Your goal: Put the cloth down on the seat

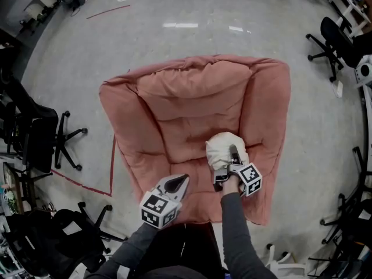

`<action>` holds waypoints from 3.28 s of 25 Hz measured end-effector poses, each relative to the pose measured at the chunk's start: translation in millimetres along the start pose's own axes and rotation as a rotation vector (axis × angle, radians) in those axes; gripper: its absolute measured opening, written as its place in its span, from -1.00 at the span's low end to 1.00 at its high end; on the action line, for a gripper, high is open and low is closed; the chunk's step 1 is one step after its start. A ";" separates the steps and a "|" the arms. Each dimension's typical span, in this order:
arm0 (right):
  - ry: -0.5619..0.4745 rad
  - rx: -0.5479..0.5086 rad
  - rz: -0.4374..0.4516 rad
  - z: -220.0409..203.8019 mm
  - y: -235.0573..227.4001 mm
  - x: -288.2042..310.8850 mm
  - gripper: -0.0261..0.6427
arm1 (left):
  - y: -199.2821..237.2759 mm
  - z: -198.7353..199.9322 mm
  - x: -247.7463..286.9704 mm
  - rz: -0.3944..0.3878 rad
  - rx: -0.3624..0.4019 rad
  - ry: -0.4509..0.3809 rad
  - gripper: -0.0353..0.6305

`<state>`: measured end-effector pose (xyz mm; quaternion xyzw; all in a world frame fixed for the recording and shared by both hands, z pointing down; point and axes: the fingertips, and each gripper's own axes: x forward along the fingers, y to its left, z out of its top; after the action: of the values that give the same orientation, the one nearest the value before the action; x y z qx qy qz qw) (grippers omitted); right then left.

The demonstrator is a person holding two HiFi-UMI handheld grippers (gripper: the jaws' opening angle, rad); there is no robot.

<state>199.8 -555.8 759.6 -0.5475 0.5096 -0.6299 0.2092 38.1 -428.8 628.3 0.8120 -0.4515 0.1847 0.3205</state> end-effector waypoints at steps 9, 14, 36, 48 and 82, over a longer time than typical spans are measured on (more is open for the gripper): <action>-0.047 -0.013 -0.073 4.7 -20.2 27.4 -0.62 | 6.9 -4.4 8.3 0.000 -0.004 0.005 -0.88; -0.072 -0.044 -0.111 10.6 -28.1 42.5 -0.62 | 6.9 -3.4 11.2 -0.006 -0.006 -0.001 -0.88; -0.090 -0.066 -0.097 4.5 -14.4 18.9 -0.32 | 15.2 -11.4 -19.9 -0.001 0.000 -0.027 -0.88; -0.034 0.020 -0.160 1.5 -12.4 -19.2 -0.22 | 1.9 -12.8 -50.7 -0.017 0.021 -0.058 -0.88; 0.070 0.073 -0.308 20.7 77.4 -70.9 -0.19 | -41.1 22.1 -82.5 -0.032 0.019 -0.180 -0.88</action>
<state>217.8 -536.5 656.0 -0.5891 0.4033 -0.6912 0.1121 30.1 -377.4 549.1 0.8355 -0.4635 0.1102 0.2738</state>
